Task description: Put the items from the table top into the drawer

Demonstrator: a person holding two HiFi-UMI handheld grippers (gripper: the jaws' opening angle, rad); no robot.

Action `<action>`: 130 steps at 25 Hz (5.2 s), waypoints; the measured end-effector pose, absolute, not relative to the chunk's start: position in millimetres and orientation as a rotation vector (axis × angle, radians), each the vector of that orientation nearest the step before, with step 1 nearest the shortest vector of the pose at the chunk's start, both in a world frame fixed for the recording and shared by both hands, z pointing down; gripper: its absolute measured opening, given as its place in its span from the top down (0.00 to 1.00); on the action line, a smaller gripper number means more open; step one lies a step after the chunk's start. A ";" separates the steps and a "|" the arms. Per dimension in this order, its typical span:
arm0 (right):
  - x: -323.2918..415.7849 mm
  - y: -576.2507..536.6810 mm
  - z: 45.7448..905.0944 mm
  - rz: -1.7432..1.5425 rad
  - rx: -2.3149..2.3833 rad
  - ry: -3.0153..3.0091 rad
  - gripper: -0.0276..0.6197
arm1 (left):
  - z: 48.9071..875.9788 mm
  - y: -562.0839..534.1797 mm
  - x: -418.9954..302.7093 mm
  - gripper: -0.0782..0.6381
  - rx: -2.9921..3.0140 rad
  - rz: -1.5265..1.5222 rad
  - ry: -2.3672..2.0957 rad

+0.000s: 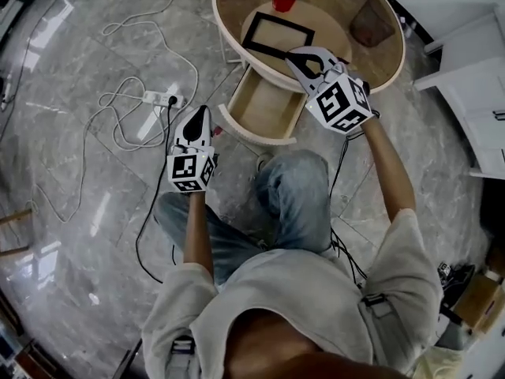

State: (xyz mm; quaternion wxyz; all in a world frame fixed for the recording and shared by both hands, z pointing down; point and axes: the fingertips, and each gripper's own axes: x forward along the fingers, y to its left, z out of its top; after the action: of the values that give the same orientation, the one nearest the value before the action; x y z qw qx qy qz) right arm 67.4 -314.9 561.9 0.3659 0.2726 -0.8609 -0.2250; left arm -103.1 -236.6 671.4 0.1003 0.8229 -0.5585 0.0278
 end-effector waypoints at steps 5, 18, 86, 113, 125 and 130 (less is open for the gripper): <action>58.6 -324.0 561.5 -0.521 0.640 -2.233 0.92 | 660.9 -229.8 -100.2 0.87 2.452 0.062 -1.650; 64.8 -344.1 607.3 -0.249 0.488 -2.157 0.79 | 649.2 -213.6 -108.0 0.87 2.450 0.027 -1.696; 35.1 -210.0 809.4 -0.008 0.261 -2.128 0.82 | 705.7 -186.6 -108.6 0.87 2.346 0.093 -1.682; 60.4 -271.3 952.5 0.171 0.228 -1.826 0.82 | 731.5 -214.2 -115.7 0.87 2.312 0.143 -1.681; 54.7 -266.4 955.9 0.253 0.249 -1.875 0.61 | 731.5 -208.0 -126.2 0.87 2.286 0.117 -1.708; 48.6 -281.1 910.3 0.158 0.355 -1.982 0.69 | 723.7 -205.1 -119.5 0.87 2.302 0.082 -1.699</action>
State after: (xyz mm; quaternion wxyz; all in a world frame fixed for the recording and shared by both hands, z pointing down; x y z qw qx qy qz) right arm 48.6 -281.1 910.3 0.5319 0.1488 -0.8310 0.0660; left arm -119.5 -205.1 723.7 0.1392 0.7965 -0.5877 0.0283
